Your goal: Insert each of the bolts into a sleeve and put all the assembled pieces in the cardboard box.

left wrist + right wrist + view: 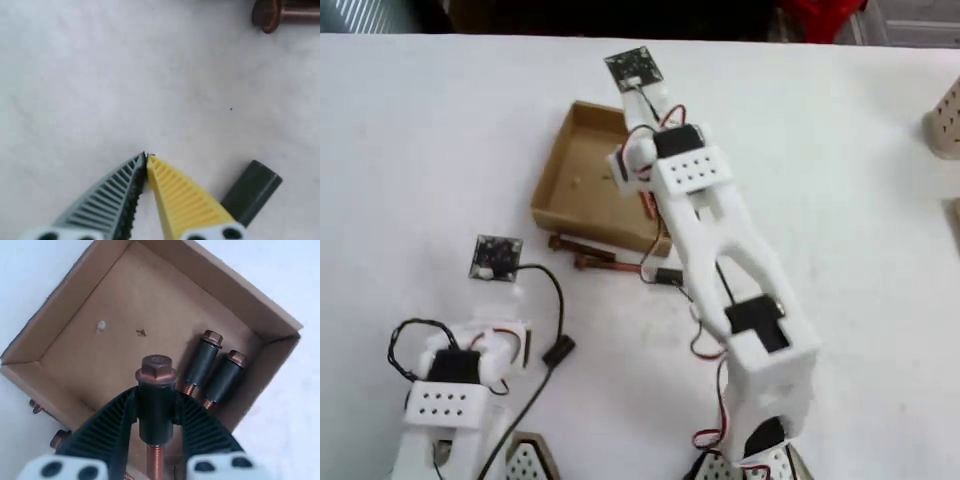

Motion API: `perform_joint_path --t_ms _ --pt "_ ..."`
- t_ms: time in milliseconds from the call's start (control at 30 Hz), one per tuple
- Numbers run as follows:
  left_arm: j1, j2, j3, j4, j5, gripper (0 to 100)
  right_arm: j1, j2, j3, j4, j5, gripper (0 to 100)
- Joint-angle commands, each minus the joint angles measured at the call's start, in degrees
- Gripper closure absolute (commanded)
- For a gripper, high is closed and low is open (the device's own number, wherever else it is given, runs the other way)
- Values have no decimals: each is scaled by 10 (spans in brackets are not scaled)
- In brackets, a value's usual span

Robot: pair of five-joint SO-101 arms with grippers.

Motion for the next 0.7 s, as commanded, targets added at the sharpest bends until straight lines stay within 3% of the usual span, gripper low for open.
perform_joint_path --t_ms 0,233,467,667 --pt "-6 -7 -4 -12 -8 976 -4 64 -90 2 -7 979" --pt "-6 -7 -4 -12 -8 976 -10 110 -106 -1 -7 845" --pt "-6 -7 -4 -12 -8 976 -14 109 -129 12 -8 906" --pt "-6 -7 -4 -12 -8 976 -13 82 -160 128 -2 908"
